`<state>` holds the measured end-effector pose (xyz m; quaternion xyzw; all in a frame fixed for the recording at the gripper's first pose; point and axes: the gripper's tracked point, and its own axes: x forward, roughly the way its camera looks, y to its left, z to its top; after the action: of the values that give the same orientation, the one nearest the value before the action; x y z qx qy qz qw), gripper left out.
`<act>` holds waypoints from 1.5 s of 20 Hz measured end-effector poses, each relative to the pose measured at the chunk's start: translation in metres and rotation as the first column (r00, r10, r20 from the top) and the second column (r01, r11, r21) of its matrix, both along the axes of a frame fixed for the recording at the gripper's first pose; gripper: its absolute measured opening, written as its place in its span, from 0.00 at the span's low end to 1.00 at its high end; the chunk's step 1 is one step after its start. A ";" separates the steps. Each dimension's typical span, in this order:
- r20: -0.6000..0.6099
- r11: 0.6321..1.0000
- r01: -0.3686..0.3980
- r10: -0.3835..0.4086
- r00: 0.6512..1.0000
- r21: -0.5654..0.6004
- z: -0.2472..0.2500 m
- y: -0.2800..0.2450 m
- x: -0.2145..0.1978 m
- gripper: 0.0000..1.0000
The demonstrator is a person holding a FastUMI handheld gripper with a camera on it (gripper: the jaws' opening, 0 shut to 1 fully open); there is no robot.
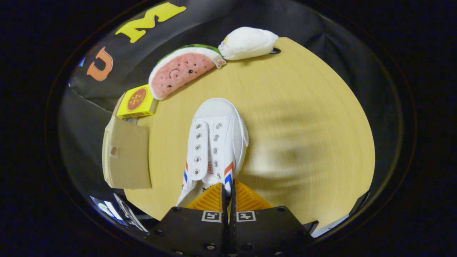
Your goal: Open the storage box then place both shoes into the box .Put the left shoe in first, then the right shoe, with the right side of both shoes facing outward in a uniform manner.
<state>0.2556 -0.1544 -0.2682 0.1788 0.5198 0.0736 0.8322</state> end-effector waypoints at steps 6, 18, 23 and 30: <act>0.129 1.000 -0.026 0.027 0.991 -0.007 0.090 0.070 -0.010 0.00; 0.185 0.993 -0.105 0.113 0.976 -0.053 0.144 0.292 0.000 0.00; 0.187 0.991 -0.061 0.084 0.979 -0.123 0.120 0.344 0.011 0.00; 0.169 0.979 0.006 0.029 0.985 -0.205 0.089 0.360 0.016 0.00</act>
<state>0.2719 0.2052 -0.1788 0.0820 0.4524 0.0395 0.8872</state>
